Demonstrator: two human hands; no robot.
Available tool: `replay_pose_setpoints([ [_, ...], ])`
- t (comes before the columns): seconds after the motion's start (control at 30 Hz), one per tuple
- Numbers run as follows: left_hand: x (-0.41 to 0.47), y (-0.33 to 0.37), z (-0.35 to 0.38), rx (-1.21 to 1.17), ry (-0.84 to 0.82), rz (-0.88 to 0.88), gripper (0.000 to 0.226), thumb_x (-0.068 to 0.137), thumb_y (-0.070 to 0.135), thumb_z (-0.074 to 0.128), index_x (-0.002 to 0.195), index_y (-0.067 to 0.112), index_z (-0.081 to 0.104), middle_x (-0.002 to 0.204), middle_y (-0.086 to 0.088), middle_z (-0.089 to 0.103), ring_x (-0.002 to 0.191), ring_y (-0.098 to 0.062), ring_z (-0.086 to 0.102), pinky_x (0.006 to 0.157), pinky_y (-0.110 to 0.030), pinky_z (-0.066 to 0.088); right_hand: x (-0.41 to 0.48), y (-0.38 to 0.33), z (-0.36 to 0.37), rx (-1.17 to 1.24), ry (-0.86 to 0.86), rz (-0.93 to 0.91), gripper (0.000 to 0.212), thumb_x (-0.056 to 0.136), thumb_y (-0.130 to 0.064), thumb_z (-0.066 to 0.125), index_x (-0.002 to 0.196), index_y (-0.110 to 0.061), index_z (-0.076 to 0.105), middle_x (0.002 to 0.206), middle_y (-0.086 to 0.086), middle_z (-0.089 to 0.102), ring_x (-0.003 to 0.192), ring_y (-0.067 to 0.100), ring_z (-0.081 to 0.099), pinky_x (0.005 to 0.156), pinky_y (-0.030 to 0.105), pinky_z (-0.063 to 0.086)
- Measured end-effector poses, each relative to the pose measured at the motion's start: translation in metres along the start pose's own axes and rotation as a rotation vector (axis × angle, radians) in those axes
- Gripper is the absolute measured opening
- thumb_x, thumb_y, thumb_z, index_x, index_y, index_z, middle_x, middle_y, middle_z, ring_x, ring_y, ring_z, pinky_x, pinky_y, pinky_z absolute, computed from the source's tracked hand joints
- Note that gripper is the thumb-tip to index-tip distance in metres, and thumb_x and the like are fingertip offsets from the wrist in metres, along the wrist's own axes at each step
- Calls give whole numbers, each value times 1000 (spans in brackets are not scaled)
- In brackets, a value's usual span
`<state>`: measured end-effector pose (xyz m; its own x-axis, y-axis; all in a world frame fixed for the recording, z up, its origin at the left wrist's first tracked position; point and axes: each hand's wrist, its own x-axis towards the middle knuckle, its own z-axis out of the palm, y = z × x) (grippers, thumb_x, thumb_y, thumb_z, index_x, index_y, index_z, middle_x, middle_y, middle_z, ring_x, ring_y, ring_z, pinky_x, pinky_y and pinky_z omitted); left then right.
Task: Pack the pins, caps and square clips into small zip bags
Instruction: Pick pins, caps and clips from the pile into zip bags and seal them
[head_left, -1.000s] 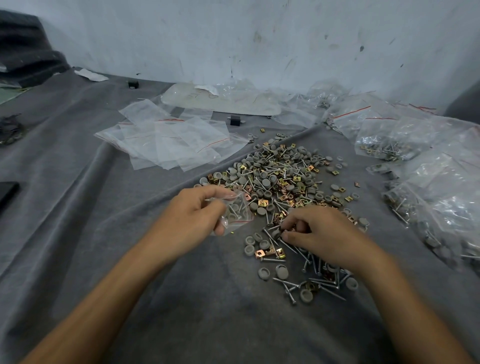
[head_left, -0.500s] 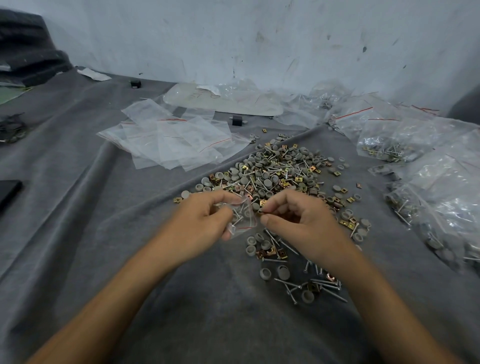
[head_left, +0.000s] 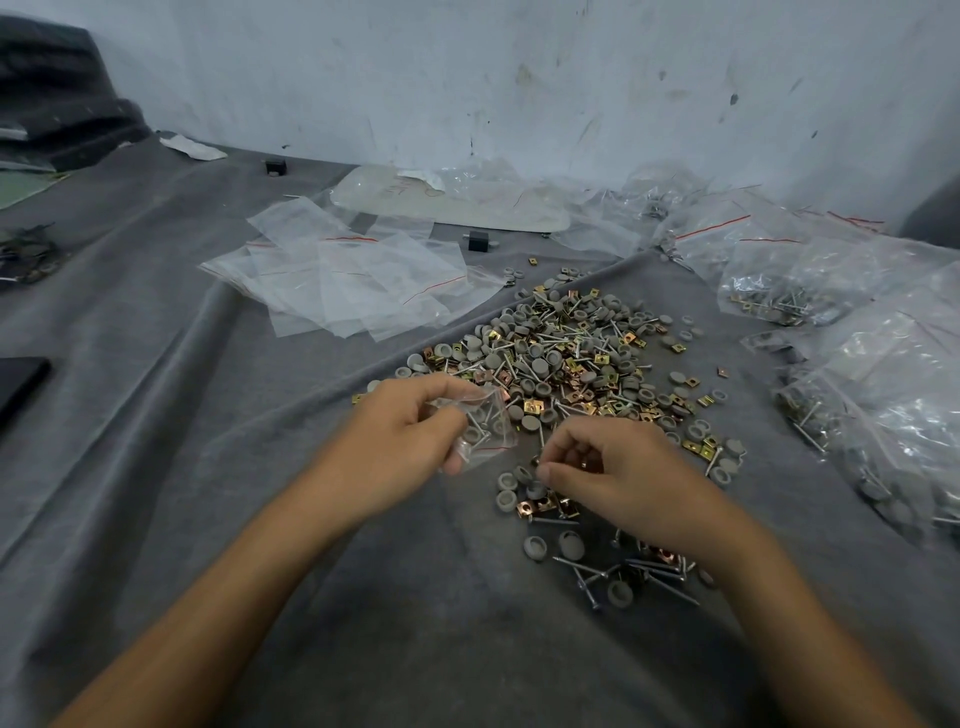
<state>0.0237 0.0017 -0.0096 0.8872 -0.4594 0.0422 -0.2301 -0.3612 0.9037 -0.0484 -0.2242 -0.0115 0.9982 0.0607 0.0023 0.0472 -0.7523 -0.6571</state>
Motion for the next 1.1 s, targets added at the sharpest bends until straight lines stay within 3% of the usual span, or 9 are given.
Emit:
replay_pose_setpoints([
  [0.1, 0, -1, 0, -20, -9, 9, 29, 95, 21, 52, 110, 35, 71, 58, 1, 67, 60, -13, 55, 63, -31, 43, 0, 2, -5, -51, -51, 2, 13, 87, -40, 77, 84, -30, 71, 78, -8, 67, 70, 1, 59, 61, 20, 48],
  [0.2, 1, -3, -1, -32, -14, 9, 34, 86, 31, 49, 110, 38, 71, 59, 0, 68, 59, -12, 55, 64, -32, 44, -1, 3, -7, -113, -120, -19, 18, 83, -46, 79, 93, -34, 72, 83, -10, 62, 79, 1, 56, 65, 17, 46],
  [0.33, 2, -5, 0, -32, -25, 10, 35, 84, 34, 48, 109, 41, 71, 60, 0, 69, 58, -13, 53, 62, -33, 43, 1, 4, -6, -136, -172, -19, 18, 85, -42, 77, 101, -37, 72, 89, -11, 60, 86, 3, 55, 75, 29, 50],
  [0.47, 4, -7, 0, -36, -22, 8, 34, 83, 35, 49, 107, 48, 70, 60, -1, 69, 56, -13, 51, 61, -33, 41, 1, 8, -6, -138, -146, -40, 10, 87, -35, 78, 94, -33, 71, 87, -12, 62, 84, 0, 55, 68, 19, 46],
  [0.63, 4, -8, 0, -19, -22, 3, 35, 84, 36, 48, 108, 51, 69, 62, 0, 70, 57, -11, 52, 62, -35, 43, 1, 12, -8, 26, -42, -35, 14, 88, -26, 76, 90, -32, 64, 88, -17, 65, 81, 3, 61, 69, 19, 48],
  [0.73, 3, -7, -1, -11, -20, 5, 35, 85, 35, 48, 109, 50, 68, 62, 0, 70, 55, -8, 51, 62, -33, 42, 3, 12, -8, 118, 22, -53, 17, 91, -22, 73, 100, -34, 67, 92, -15, 67, 87, 4, 63, 74, 18, 51],
  [0.83, 3, -7, -1, -15, -22, 7, 35, 86, 33, 48, 110, 46, 70, 62, 0, 70, 55, -9, 50, 60, -33, 41, 2, 10, -9, 104, 11, -71, 24, 97, -22, 66, 113, -40, 67, 96, -27, 67, 91, -3, 63, 74, 11, 47],
  [1.0, 2, -6, -2, -5, -28, 3, 36, 86, 34, 47, 113, 43, 69, 62, 1, 70, 51, -5, 46, 56, -28, 39, 2, 10, -9, 133, 31, -23, 22, 101, -18, 59, 103, -39, 65, 97, -15, 69, 91, 8, 65, 80, 33, 55],
  [1.1, 2, -6, -2, -3, -23, -2, 37, 85, 33, 47, 113, 43, 69, 63, 1, 70, 50, -4, 46, 56, -28, 39, 2, 11, -10, 145, 49, -12, 18, 102, -24, 56, 105, -41, 62, 98, -24, 71, 91, 2, 67, 80, 32, 54],
])
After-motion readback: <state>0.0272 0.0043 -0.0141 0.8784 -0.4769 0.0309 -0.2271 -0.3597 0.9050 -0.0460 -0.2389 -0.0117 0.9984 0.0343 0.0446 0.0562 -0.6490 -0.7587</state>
